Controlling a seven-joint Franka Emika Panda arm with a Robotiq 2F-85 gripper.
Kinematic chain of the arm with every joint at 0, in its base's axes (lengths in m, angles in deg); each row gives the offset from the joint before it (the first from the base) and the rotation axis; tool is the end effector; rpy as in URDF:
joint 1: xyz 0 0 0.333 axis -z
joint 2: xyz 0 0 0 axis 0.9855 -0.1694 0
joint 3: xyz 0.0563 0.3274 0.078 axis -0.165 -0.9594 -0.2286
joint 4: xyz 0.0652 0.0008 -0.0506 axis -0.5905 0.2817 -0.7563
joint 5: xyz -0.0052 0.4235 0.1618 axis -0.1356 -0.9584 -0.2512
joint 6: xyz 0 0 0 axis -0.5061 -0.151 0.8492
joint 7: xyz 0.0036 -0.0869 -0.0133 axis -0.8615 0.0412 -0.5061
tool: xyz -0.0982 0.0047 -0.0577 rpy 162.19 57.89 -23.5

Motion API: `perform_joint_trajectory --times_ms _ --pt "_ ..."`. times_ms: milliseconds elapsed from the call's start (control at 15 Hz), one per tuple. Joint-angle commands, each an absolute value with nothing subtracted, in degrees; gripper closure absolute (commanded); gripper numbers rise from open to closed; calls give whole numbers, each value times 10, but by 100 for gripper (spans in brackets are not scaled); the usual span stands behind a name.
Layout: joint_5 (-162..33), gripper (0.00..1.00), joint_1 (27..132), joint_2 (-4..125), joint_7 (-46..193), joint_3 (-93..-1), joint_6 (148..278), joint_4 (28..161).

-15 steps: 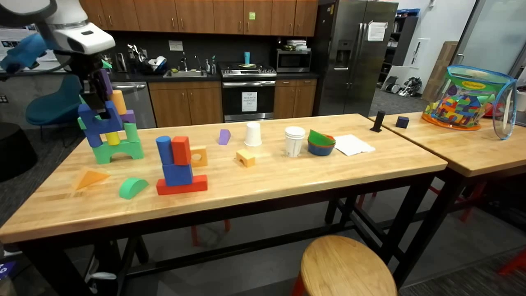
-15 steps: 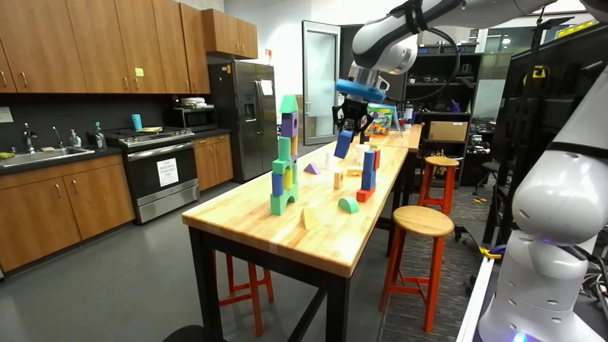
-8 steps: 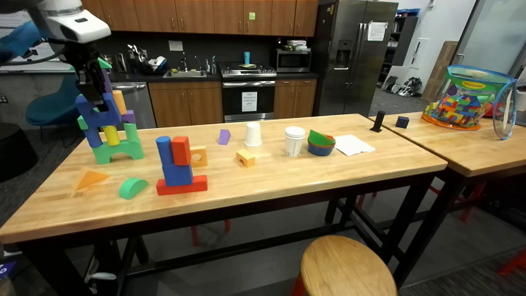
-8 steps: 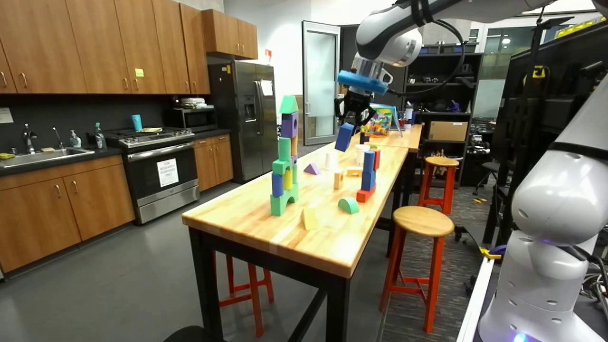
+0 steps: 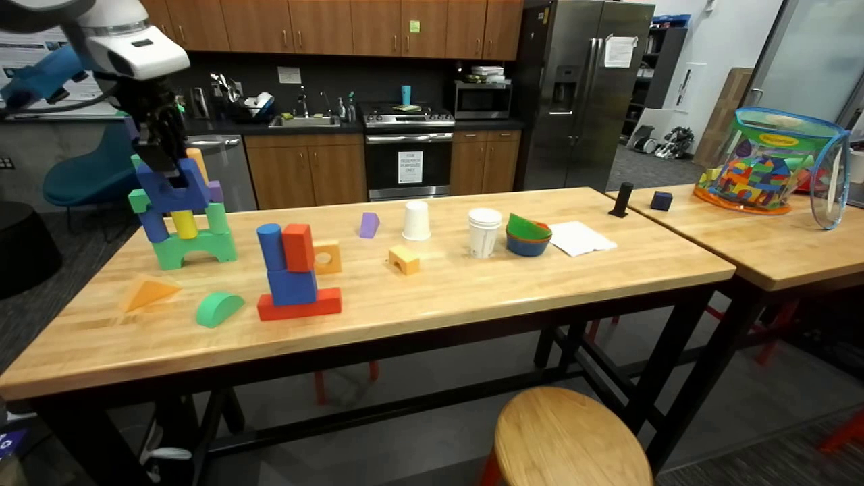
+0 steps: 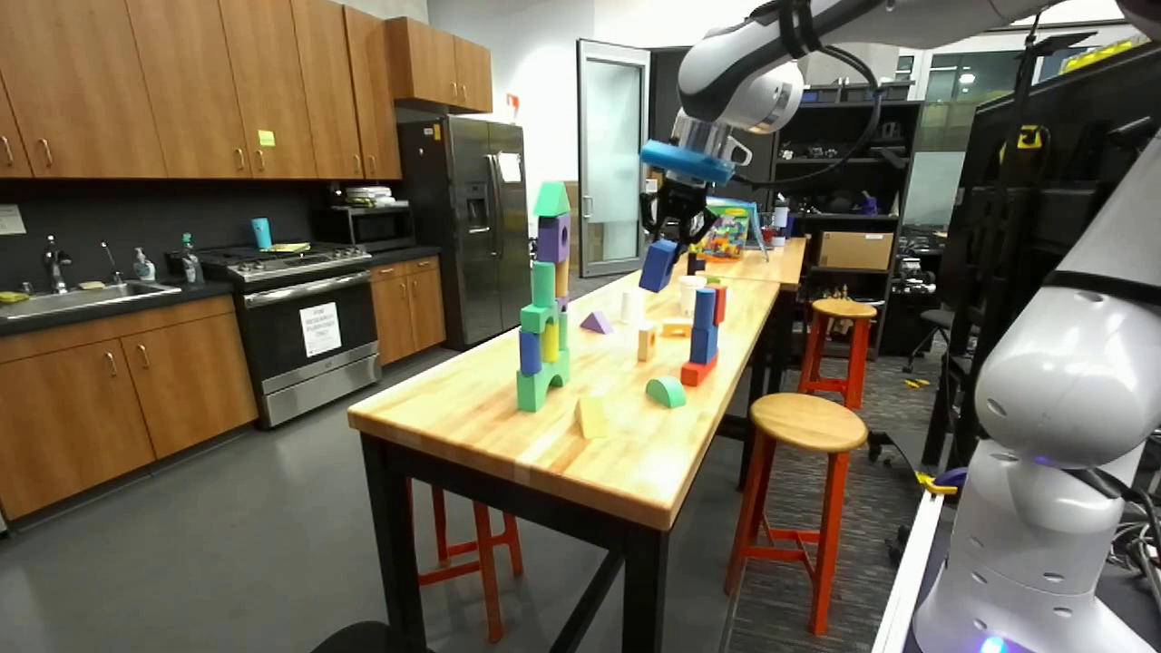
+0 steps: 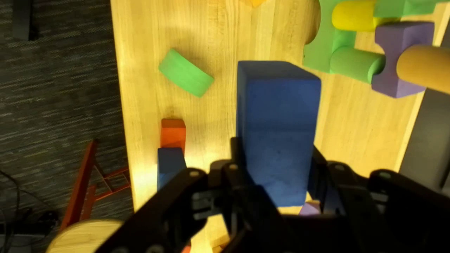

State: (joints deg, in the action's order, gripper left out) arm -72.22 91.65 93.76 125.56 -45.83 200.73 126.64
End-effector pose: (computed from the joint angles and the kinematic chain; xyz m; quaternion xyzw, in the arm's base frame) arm 0.5218 -0.1541 0.5399 -0.7849 0.6037 -0.1038 0.0931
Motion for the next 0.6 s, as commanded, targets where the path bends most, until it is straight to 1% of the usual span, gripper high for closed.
perform_joint_trajectory --times_ms 0,333,533 --pt "-684 85 945 916 1364 -467 2013 1239" --pt "-599 85 956 909 1457 -468 1973 1210" --pt "-567 85 949 903 1462 -465 1936 1191"
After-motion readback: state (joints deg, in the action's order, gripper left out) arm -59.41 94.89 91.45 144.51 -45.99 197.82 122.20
